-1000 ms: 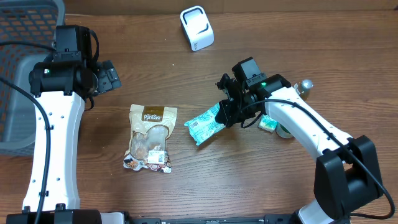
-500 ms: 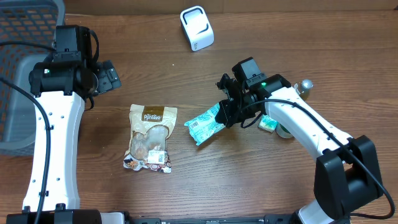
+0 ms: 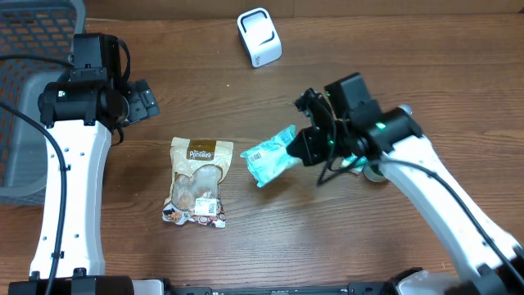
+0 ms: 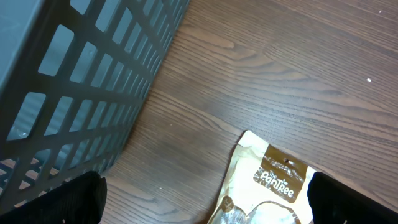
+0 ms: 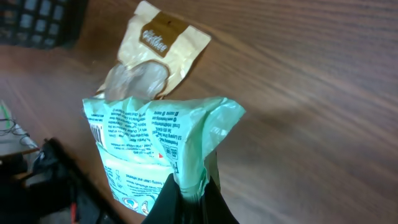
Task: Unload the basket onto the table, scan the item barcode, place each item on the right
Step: 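Carry the teal wipes pack up toward the white scanner with the right gripper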
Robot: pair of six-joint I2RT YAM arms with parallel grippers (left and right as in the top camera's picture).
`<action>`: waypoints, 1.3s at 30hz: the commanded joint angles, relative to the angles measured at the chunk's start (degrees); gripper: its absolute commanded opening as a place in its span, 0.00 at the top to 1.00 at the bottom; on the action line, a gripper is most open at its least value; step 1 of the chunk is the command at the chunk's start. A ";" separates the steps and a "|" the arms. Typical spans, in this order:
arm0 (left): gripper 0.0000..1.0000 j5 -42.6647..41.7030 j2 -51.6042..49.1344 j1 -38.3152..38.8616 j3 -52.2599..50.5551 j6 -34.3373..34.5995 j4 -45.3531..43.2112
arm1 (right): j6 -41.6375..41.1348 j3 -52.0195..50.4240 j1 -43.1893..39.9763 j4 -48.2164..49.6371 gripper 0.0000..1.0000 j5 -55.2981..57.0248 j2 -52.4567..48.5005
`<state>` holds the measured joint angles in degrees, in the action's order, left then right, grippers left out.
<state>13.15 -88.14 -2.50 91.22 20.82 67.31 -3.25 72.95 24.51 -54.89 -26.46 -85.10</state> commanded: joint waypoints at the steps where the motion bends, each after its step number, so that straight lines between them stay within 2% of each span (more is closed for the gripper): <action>1: 0.00 0.76 0.31 -0.11 0.52 -0.70 -0.22 | -0.09 0.31 0.00 -2.45 0.96 -1.09 2.93; 7: 0.01 0.76 0.31 -0.11 0.52 -0.70 -0.22 | 0.13 0.28 0.00 -5.97 0.96 -1.07 3.56; 39: 0.01 0.76 0.31 -0.11 0.52 -0.70 -0.22 | 0.15 0.11 0.17 -6.49 0.96 -1.05 3.54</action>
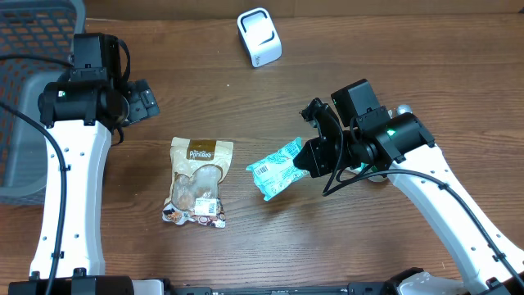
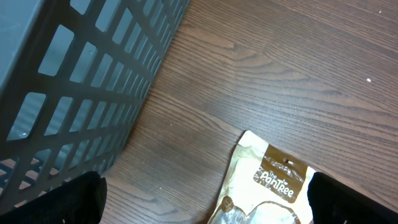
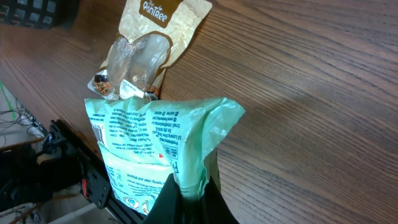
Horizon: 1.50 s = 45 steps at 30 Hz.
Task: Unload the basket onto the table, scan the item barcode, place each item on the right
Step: 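Carry the teal wipes pack up toward the white scanner with the right gripper, then hold the wipes pack against the scanner window, turning it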
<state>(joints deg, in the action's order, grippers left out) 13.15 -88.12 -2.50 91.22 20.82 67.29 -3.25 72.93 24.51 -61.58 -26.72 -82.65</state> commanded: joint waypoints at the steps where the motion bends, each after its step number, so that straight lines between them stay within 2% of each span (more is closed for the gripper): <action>1: 0.00 0.76 0.28 -0.11 0.52 -0.70 -0.20 | 0.22 0.13 0.17 0.33 0.96 -0.79 1.09; 5: 0.00 0.76 0.28 -0.11 0.52 -0.70 -0.20 | 0.24 0.26 0.17 2.36 0.96 -0.76 1.09; 8: 0.01 0.76 0.28 -0.11 0.52 -0.70 -0.20 | -3.21 2.71 0.15 2.51 0.96 2.34 0.98; 15: 0.00 0.76 0.28 -0.11 0.52 -0.70 -0.20 | -3.93 15.80 0.17 -2.40 0.97 8.94 -0.81; 19: 0.00 0.76 0.28 -0.11 0.52 -0.70 -0.20 | 1.81 21.99 0.28 0.04 0.96 16.15 -3.43; 30: 0.00 0.76 0.28 -0.11 0.52 -0.70 -0.20 | 10.16 22.29 2.71 18.16 0.96 34.01 -10.60; 38: 0.01 0.76 0.28 -0.11 0.52 -0.70 -0.20 | 27.23 22.29 10.91 31.61 0.96 55.76 -18.99; 41: 0.01 0.76 0.28 -0.09 0.52 -0.70 -0.20 | 33.00 22.29 13.03 37.00 0.96 60.24 -21.88; 45: 0.00 0.76 0.28 -0.11 0.52 -0.70 -0.20 | 36.39 22.29 13.73 42.69 0.96 61.81 -24.37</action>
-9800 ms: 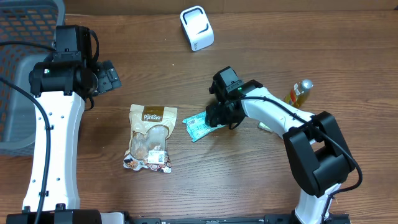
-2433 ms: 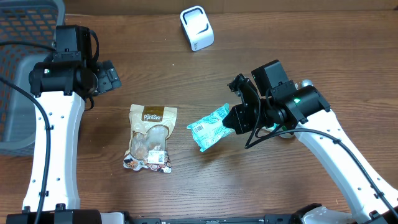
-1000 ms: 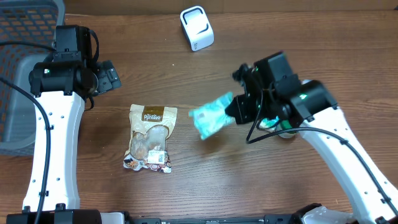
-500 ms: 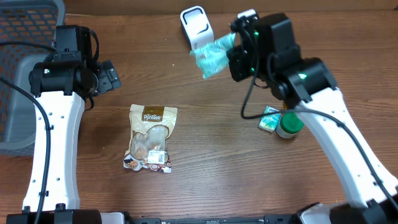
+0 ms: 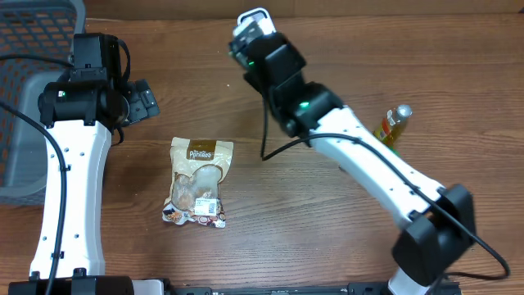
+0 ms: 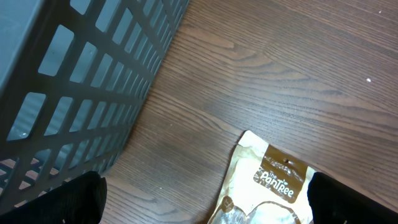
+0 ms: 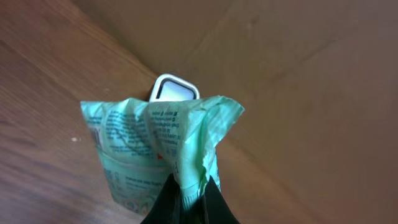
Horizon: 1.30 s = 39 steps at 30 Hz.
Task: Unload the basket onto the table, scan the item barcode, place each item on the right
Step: 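Hold the wipes pack against the scanner window, turning it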
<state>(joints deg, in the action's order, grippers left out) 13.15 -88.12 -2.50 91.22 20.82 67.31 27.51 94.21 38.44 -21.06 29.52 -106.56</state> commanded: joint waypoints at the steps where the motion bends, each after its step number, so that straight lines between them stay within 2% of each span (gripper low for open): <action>1: 0.00 0.76 0.28 -0.11 0.52 -0.70 -0.22 | 5.62 1.01 -0.20 3.52 0.96 5.60 -0.96; 6: 0.00 0.76 0.28 -0.11 0.52 -0.70 -0.22 | 6.88 1.01 -0.68 10.54 0.96 5.55 -2.75; 13: 0.01 0.76 0.28 -0.11 0.52 -0.70 -0.22 | 18.69 1.01 -0.70 21.20 0.96 5.79 -7.19; 18: 0.01 0.76 0.28 -0.11 0.52 -0.70 -0.22 | 25.22 1.01 -1.88 32.98 0.96 9.29 -12.44; 32: 0.00 0.76 0.28 -0.11 0.52 -0.70 -0.22 | 26.60 1.01 -7.37 49.64 0.96 7.54 -22.10; 39: 0.00 0.76 0.28 -0.11 0.52 -0.70 -0.22 | 26.99 1.03 -8.20 56.59 0.96 1.11 -26.32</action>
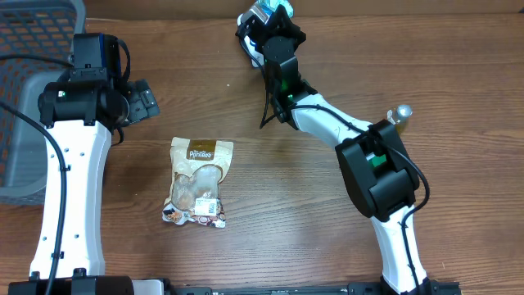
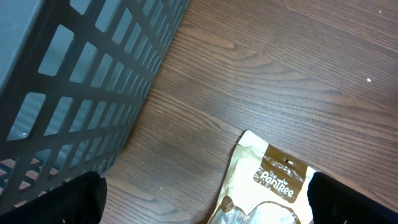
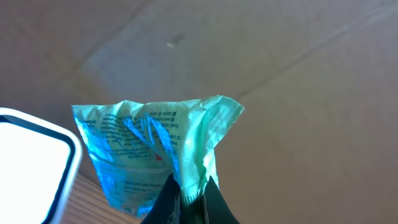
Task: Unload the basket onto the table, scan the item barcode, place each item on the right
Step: 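Hold the wipes pack against the scanner window, turning it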
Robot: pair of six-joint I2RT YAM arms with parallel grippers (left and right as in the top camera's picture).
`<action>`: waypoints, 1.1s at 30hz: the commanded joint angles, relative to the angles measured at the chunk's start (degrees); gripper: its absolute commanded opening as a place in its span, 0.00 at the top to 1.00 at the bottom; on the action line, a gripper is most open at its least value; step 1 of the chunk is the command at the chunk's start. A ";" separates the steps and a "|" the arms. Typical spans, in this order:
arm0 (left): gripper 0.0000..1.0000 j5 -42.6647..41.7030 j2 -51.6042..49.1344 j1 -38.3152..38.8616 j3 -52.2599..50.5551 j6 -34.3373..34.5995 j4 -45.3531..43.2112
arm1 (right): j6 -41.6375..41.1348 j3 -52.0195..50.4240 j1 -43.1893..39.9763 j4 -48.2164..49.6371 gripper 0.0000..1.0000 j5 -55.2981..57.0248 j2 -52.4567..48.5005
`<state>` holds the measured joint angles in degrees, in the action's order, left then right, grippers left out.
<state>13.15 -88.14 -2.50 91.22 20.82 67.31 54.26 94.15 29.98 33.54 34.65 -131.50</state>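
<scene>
My right gripper [image 3: 189,194] is shut on the top seam of a mint-green snack bag [image 3: 149,146], which hangs in front of the white barcode scanner [image 3: 28,155] at the table's far edge. Blue light falls on the bag's printed face. In the overhead view the right gripper [image 1: 274,20] covers the scanner and only a corner of the green bag [image 1: 260,10] shows. My left gripper [image 2: 205,199] is open above the table, beside a beige and brown pouch [image 2: 273,186]. That same pouch [image 1: 198,182] lies flat left of the table's centre.
A grey plastic basket [image 1: 33,82] fills the far left corner, close to my left arm. A small bottle [image 1: 399,113] stands to the right, partly behind my right arm. A brown cardboard wall [image 3: 280,74] rises behind the scanner.
My right gripper with the green bag has moved further back and up against the scanner. Blue light now falls on the bag's face. The left arm has not moved.
My right gripper first held the green bag low over the table's middle right, next to the beige pouch. Then it held the bag slightly lower and turned. Later the bag was at the far edge before the scanner, and now sits closer, lit blue.
</scene>
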 commanded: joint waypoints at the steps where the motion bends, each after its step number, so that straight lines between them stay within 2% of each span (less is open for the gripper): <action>1: 0.01 0.76 0.31 -0.11 0.52 -0.70 -0.22 | 0.22 1.09 0.26 2.03 0.96 -5.09 -1.88; 9: 0.01 0.76 0.31 -0.09 0.52 -0.70 -0.22 | 0.28 1.09 -0.35 2.21 0.96 -5.68 -4.94; 33: 0.01 0.76 0.31 -0.11 0.52 -0.70 -0.22 | 0.20 1.07 3.02 -8.50 0.96 -1.22 -5.25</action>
<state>13.15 -88.12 -2.50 91.22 20.82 67.31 54.72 94.74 32.23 26.74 32.23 -136.57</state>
